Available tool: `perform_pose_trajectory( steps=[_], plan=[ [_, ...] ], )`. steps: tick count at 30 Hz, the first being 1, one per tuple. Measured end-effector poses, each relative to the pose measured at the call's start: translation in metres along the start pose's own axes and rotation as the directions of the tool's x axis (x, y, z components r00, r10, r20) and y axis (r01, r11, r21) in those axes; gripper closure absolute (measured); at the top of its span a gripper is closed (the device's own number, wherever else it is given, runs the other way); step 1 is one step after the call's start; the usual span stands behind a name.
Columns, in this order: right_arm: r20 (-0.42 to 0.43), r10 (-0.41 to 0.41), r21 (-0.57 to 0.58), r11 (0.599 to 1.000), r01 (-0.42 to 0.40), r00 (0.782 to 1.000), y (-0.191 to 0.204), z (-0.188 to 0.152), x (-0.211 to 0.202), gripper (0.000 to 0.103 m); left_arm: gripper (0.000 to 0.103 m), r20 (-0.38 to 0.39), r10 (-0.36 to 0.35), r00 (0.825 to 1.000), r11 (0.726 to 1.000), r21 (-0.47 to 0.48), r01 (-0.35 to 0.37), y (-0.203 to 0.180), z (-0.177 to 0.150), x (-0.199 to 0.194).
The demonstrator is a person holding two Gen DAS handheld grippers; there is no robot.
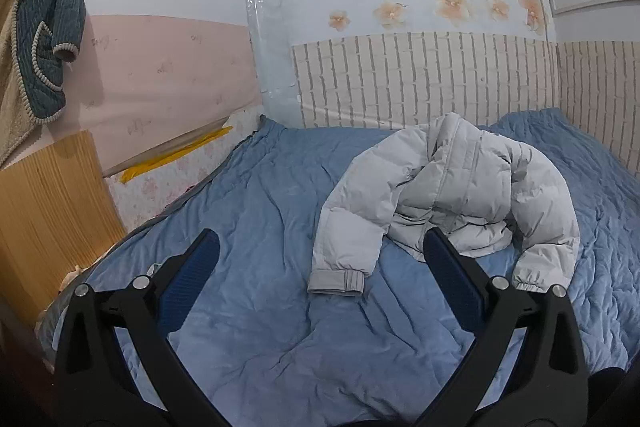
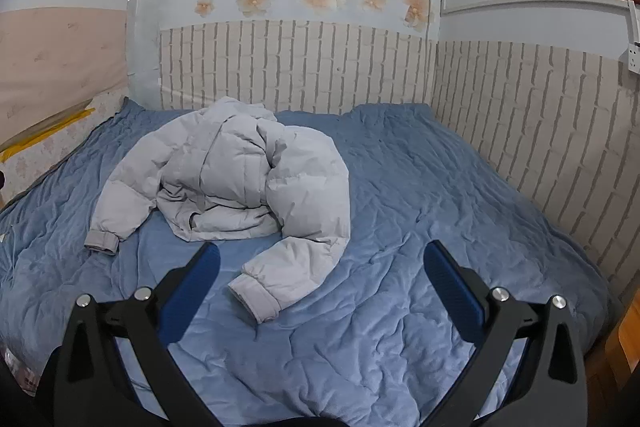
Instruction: Fold large clothes
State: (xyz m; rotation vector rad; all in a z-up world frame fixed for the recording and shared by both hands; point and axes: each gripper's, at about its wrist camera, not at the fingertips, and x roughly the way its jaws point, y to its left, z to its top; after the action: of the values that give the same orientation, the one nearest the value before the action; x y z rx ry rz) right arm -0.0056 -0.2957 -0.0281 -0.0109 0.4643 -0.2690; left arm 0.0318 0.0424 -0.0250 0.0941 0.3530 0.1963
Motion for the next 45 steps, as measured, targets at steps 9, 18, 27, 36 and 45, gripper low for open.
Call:
perform_pose_trajectory(
  steps=[9, 18, 27, 36, 45],
  plan=[
    [-0.009, -0.005, 0.015, 1.000, 0.005, 1.000, -0.004, -0.001, 0.002, 0.001, 0.003, 0.000, 0.008, 1.000, 1.000, 0.009, -0.008, 0.000, 0.000, 0.000],
    [-0.015, -0.007, 0.010, 1.000, 0.007, 1.000, -0.005, -0.002, 0.004, 0.001, 0.003, -0.004, 0.010, 1.000, 1.000, 0.014, -0.010, 0.003, 0.000, 0.001],
    [-0.009, -0.010, 0.012, 1.000, 0.011, 1.000, -0.007, -0.005, -0.003, 0.001, 0.003, -0.001, 0.005, 1.000, 1.000, -0.001, -0.005, 0.005, -0.002, -0.005],
    [0.008, -0.004, 0.040, 0.999, 0.004, 1.000, -0.012, -0.005, -0.020, 0.001, 0.003, 0.009, 0.007, 1.000, 1.000, -0.009, -0.007, 0.012, 0.000, -0.017],
    [0.028, -0.009, 0.043, 0.999, 0.008, 1.000, -0.016, -0.002, -0.033, 0.001, 0.003, 0.026, 0.015, 1.000, 1.000, -0.014, -0.015, 0.018, 0.001, -0.029]
  ],
)
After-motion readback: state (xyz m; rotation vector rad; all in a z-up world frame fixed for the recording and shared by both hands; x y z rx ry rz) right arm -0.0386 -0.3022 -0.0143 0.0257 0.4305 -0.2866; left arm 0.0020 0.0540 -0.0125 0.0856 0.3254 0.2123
